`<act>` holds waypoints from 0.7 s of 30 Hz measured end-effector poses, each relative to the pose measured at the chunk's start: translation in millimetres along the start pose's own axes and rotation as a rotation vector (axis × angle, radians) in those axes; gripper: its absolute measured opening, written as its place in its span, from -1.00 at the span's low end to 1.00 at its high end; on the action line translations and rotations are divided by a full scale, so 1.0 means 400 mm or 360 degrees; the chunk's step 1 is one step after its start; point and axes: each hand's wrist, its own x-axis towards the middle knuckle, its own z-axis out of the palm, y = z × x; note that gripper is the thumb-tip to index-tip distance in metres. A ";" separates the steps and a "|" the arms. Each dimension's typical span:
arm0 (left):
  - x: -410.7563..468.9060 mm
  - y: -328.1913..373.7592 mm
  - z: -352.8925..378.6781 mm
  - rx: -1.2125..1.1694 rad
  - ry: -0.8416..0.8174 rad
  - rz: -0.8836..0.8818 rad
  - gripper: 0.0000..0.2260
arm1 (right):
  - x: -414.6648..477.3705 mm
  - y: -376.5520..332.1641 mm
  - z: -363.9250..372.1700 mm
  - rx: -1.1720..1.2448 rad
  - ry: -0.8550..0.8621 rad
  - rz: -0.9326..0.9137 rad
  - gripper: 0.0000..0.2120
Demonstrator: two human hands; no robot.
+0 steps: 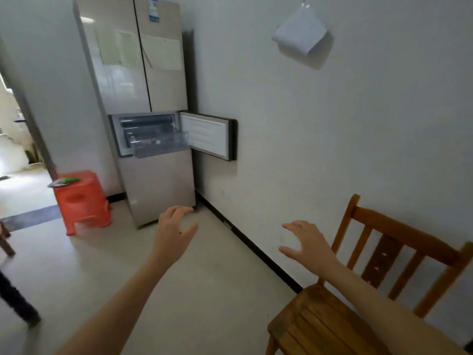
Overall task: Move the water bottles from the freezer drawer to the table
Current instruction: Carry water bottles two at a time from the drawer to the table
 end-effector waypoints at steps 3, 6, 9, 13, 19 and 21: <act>0.016 -0.053 -0.004 0.0068 0.0062 -0.0086 -0.48 | 0.097 -0.011 0.062 0.0069 -0.0079 -0.0138 -0.40; 0.065 -0.128 -0.012 0.0130 0.0170 -0.0206 -0.62 | 0.233 -0.025 0.114 0.0114 -0.0107 -0.0266 -0.43; 0.129 -0.222 -0.021 0.0212 0.0335 -0.0280 -0.76 | 0.372 -0.060 0.165 0.0131 -0.0138 -0.0380 -0.43; 0.244 -0.350 -0.018 0.0201 0.0458 -0.0344 -0.76 | 0.563 -0.110 0.212 0.0103 -0.0144 -0.0494 -0.43; 0.502 -0.500 -0.002 0.0152 0.0552 -0.0370 -0.77 | 0.882 -0.170 0.234 0.0057 -0.0092 -0.0599 -0.45; 0.582 -0.543 0.011 0.0168 0.0540 -0.0344 -0.78 | 0.967 -0.176 0.252 0.0119 -0.0077 -0.0571 -0.46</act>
